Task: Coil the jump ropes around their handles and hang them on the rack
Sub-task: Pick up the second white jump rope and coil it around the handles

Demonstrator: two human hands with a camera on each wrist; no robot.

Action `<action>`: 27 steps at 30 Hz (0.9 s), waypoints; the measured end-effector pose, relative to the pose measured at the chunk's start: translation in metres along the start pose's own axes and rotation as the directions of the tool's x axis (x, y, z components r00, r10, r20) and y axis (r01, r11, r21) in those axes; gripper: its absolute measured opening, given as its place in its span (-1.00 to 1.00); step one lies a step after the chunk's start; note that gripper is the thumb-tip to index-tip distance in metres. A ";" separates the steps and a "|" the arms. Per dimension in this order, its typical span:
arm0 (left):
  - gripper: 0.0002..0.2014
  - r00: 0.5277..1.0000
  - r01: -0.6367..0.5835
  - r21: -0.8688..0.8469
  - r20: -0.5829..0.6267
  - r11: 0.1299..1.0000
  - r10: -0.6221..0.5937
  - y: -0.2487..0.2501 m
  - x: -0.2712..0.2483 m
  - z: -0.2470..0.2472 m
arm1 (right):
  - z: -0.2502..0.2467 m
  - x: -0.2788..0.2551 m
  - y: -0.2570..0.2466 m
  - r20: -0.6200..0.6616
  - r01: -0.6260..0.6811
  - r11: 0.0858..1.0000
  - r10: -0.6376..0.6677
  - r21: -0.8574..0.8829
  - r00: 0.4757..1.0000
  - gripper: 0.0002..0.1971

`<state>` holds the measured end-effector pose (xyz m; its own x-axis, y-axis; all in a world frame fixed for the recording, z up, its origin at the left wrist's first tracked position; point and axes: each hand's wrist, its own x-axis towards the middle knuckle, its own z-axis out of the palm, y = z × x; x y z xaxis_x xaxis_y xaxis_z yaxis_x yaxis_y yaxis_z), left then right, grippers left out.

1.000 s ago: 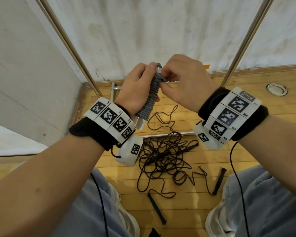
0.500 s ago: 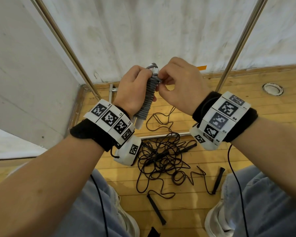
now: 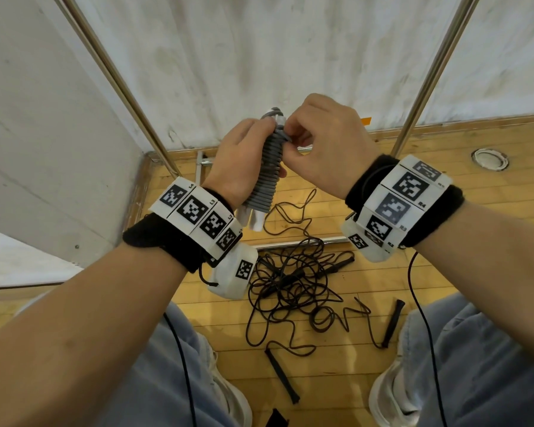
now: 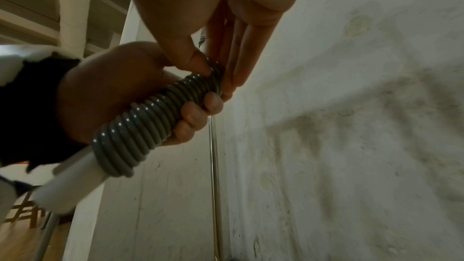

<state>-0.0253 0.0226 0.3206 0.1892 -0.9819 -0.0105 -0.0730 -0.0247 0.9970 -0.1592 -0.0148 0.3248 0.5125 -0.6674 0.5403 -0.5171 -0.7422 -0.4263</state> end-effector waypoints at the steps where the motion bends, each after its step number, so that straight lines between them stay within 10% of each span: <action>1: -0.62 0.999 0.036 0.001 0.035 0.999 -0.036 0.000 0.000 0.002 | 0.001 0.000 0.001 0.004 -0.013 1.000 0.013 -0.009 1.000 -0.88; 13: -0.84 0.994 -0.084 0.027 -0.062 0.996 0.086 0.001 -0.009 0.007 | 0.011 -0.005 -0.006 -0.193 -0.110 0.985 0.135 0.134 0.972 -0.92; 20: -0.87 0.970 -0.188 0.273 -0.102 0.943 0.223 -0.001 -0.005 -0.005 | 0.010 0.003 -0.003 0.141 -0.395 0.691 0.394 0.606 0.908 -0.95; 27: -0.80 0.950 -0.270 0.420 -0.032 0.867 0.312 -0.002 -0.011 -0.002 | 0.011 0.008 0.002 0.222 -0.487 0.560 0.475 0.671 0.852 -0.85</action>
<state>-0.0257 0.0332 0.3189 0.1887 -0.9340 0.3034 -0.5254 0.1650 0.8347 -0.1491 -0.0224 0.3202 0.3433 -0.9342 0.0967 -0.0793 -0.1314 -0.9882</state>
